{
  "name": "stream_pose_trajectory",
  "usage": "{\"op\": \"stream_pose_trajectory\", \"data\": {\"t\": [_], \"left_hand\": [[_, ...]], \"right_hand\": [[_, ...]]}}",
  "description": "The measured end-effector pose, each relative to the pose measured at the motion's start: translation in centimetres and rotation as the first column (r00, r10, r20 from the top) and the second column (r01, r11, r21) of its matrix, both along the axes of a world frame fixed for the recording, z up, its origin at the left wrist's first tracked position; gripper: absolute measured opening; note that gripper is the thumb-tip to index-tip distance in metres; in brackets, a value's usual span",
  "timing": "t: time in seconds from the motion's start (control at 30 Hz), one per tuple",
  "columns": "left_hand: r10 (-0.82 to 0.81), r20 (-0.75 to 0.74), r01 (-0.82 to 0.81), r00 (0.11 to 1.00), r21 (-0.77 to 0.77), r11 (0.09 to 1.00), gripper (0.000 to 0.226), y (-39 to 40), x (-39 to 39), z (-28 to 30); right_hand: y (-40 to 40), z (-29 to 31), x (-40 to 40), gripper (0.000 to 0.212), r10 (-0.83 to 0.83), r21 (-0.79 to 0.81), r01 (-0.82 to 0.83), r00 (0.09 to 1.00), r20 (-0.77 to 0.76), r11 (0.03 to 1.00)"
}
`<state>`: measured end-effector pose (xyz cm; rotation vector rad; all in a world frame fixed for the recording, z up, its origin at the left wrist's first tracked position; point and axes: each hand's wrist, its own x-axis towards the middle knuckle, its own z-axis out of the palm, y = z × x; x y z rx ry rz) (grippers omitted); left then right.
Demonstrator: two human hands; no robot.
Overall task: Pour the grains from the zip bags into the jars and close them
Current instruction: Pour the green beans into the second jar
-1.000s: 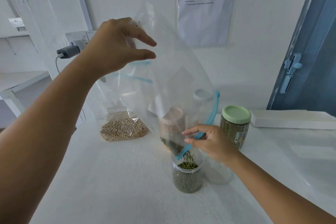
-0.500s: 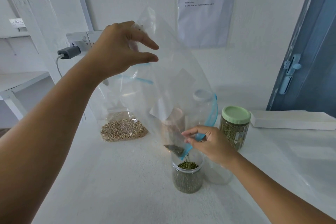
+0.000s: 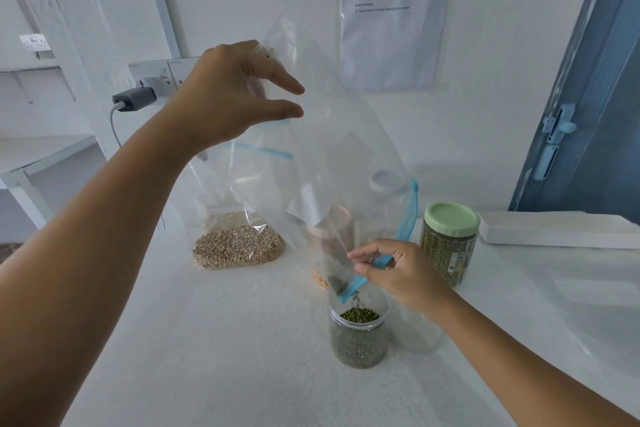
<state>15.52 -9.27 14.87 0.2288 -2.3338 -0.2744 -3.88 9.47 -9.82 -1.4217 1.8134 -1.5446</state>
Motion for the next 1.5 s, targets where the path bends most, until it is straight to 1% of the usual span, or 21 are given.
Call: {"op": "stream_pose_trajectory", "data": {"t": [0.1,0.23,0.37,0.43,0.53,0.6,0.7,0.77,0.8,0.9,1.0,1.03,1.1,1.17,1.23,1.27,1.33,1.43,1.47,1.5], "left_hand": [[0.002,-0.004,-0.002,1.0,-0.001,1.0,0.035,0.0,0.0,0.0],[0.004,-0.002,-0.004,1.0,0.001,1.0,0.035,-0.1,0.0,0.0],[0.002,-0.001,-0.002,1.0,0.003,1.0,0.034,0.0,0.0,-0.1],[0.005,0.002,-0.005,1.0,0.002,1.0,0.034,0.0,0.0,-0.2],[0.009,-0.001,-0.009,1.0,0.011,1.0,0.033,-0.1,0.0,-0.3],[0.01,0.003,-0.01,1.0,0.008,1.0,0.032,-0.2,0.1,-0.4],[0.014,0.005,-0.014,1.0,0.004,1.0,0.026,-0.4,0.1,-0.5],[0.007,0.011,-0.007,1.0,0.018,1.0,0.017,-0.3,0.3,-0.7],[0.006,0.026,-0.007,1.0,0.031,0.999,0.016,-0.4,0.4,-0.8],[-0.009,0.133,-0.01,0.991,0.142,0.99,0.033,-0.7,1.5,-0.8],[-0.086,0.278,0.005,0.957,0.279,0.96,0.061,-1.5,3.4,-0.7],[-0.104,0.305,0.007,0.946,0.303,0.953,0.064,-1.8,3.9,-0.7],[-0.082,0.295,-0.01,0.952,0.298,0.954,0.05,-2.3,4.7,-0.6],[-0.022,0.227,-0.04,0.974,0.265,0.963,0.034,-2.6,4.7,-0.8],[-0.002,0.138,-0.036,0.99,0.269,0.962,0.03,-2.4,4.4,-1.2],[0.001,0.107,-0.03,0.994,0.264,0.964,0.029,-2.3,4.3,-1.3],[-0.01,0.105,-0.018,0.994,0.255,0.967,0.033,-2.0,4.5,-1.5],[-0.083,0.195,0.008,0.977,0.356,0.934,0.056,-1.7,5.3,-1.5],[-0.09,0.216,0.005,0.972,0.364,0.931,0.056,-1.6,5.6,-1.5],[-0.086,0.213,0.004,0.973,0.359,0.933,0.051,-1.7,5.7,-1.6]], "right_hand": [[0.0,0.1,0.1,0.019,-0.009,-0.023,0.009,1.0,0.009,1.0],[0.0,-0.1,0.0,0.025,0.016,0.002,-0.015,1.0,-0.021,1.0],[0.0,-0.2,0.0,0.021,0.007,-0.017,-0.006,1.0,0.008,1.0],[-0.1,-0.4,0.0,0.024,-0.014,-0.023,0.014,1.0,-0.019,1.0],[-0.1,-0.8,-0.2,0.032,-0.004,-0.013,0.004,1.0,0.03,1.0],[0.0,-0.8,-0.3,0.029,0.002,-0.001,-0.002,1.0,0.018,1.0],[0.1,-0.7,-0.1,0.024,0.016,0.01,-0.016,1.0,0.003,1.0],[0.1,-0.8,0.0,0.023,-0.001,0.002,0.001,1.0,-0.007,1.0],[0.2,-0.9,0.0,0.023,-0.015,-0.002,0.015,1.0,-0.021,1.0],[0.4,-1.1,-0.3,0.023,-0.037,0.0,0.037,0.999,-0.037,0.999],[0.6,-1.2,-0.6,0.024,-0.032,0.015,0.033,0.999,-0.029,0.999],[0.6,-1.3,-0.5,0.024,-0.031,0.02,0.031,0.999,-0.034,0.999],[0.7,-1.3,-0.4,0.023,-0.019,0.027,0.02,0.999,-0.035,0.999],[0.6,-1.4,-0.2,0.023,-0.003,0.027,0.003,1.0,-0.005,1.0],[0.3,-1.6,-0.1,0.024,-0.01,0.02,0.01,1.0,0.029,1.0],[0.2,-1.7,0.0,0.025,-0.016,0.018,0.015,0.999,0.042,1.0],[0.1,-1.8,0.0,0.026,-0.023,0.02,0.022,0.998,0.055,1.0],[0.2,-1.9,0.1,0.023,-0.021,0.025,0.019,0.997,0.081,1.0],[0.3,-1.9,0.0,0.023,-0.019,0.025,0.017,0.996,0.084,1.0],[0.3,-1.9,0.0,0.023,-0.019,0.027,0.017,0.996,0.082,1.0]]}}
